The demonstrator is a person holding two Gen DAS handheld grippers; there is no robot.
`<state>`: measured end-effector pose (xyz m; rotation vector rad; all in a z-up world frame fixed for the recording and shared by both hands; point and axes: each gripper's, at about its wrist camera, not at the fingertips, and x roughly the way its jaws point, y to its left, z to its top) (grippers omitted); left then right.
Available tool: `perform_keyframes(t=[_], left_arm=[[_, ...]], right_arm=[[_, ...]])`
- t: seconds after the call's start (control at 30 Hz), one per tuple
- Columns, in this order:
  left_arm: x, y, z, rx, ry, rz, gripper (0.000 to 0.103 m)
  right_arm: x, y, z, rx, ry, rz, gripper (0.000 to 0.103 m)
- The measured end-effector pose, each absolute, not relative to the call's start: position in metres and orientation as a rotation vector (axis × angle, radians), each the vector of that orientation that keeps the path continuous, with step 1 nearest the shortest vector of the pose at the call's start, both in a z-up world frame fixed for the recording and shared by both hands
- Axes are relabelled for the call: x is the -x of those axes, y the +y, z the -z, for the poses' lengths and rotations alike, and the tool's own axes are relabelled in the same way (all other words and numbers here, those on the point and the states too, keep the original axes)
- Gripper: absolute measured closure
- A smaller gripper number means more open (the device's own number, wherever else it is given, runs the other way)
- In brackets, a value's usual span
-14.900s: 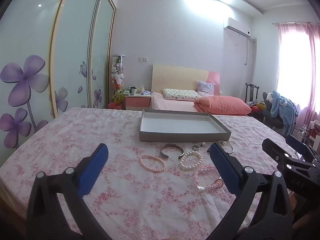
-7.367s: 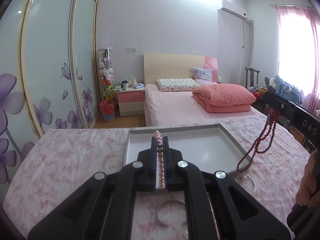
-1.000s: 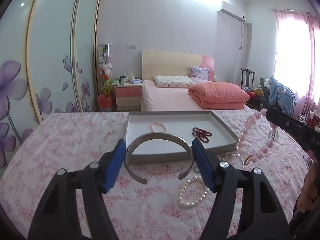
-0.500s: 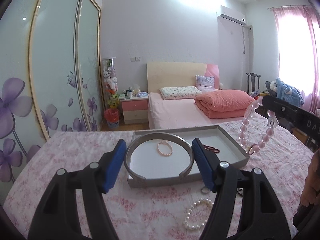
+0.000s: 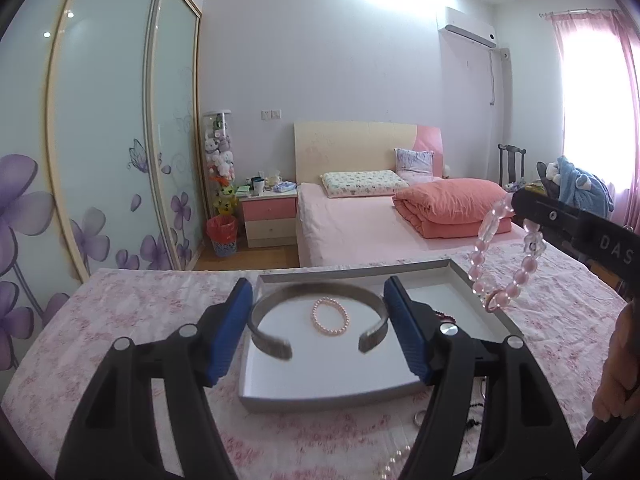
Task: Organize jewelry
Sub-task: 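Carry the bangle and pink crystal bracelet over the grey tray, then open both tools to release the bangle and bracelet into the tray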
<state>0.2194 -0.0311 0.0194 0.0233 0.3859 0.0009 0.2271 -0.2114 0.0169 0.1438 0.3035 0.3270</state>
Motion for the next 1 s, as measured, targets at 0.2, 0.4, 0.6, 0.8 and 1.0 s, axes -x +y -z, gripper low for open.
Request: perform_keyframes(t=[0.2,0.4,0.6,0.8,1.0], left_arm=[[-0.258,-0.039,0.0,-0.035,0.427,0.024,0.037],[-0.3,-0.043,0.029,-0.041,0.517,0.018,0.037],[-0.315,-0.029,0.037,-0.002,0.559,0.007,0.036],[-0.308,-0.015,0.021,0.017,0.519,-0.011,0.033],[-0.288,-0.002,0.007,0.023,0.495,-0.04,0.033]], right_arm=[[-0.267,-0.208,0.006,-0.152,0.386,-0.303,0.089],[-0.305,-0.203,0.038,-0.194,0.508,-0.298,0.089],[-0.319,-0.203,0.051,-0.228,0.585,-0.304,0.081],[-0.309,-0.211,0.038,-0.238,0.538,-0.28,0.068],[-0.292,-0.223,0.028,-0.233,0.518,-0.267,0.068]])
